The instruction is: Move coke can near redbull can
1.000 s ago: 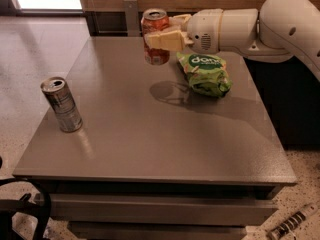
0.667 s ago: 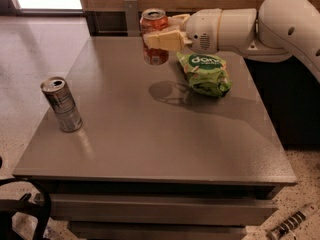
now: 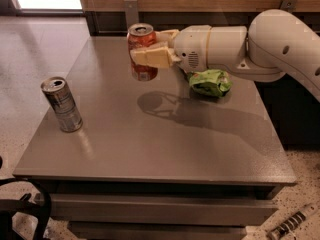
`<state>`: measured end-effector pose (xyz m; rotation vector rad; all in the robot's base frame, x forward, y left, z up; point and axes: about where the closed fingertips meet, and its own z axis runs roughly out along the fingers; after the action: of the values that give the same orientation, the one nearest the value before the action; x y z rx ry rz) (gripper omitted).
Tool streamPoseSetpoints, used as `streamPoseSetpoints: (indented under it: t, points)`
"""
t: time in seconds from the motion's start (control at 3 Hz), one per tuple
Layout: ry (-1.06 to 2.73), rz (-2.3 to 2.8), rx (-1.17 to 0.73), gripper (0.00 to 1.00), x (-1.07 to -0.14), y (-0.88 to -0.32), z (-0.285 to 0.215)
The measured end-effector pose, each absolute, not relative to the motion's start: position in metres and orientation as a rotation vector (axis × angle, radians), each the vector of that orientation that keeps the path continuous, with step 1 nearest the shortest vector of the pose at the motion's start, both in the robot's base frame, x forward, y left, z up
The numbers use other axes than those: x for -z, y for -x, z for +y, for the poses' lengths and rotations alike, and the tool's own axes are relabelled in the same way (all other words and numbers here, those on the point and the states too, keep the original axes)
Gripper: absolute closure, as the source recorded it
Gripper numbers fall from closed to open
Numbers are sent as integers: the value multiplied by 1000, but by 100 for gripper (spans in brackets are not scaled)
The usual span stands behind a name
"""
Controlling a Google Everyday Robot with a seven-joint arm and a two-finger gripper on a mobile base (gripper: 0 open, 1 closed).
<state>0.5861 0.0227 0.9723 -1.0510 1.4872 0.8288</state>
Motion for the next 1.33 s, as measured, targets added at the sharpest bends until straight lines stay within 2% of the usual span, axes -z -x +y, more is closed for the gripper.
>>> streamPoseSetpoints:
  t: [1.33]
  points:
    - [1292,1298,-1065,100,-887,-510,107]
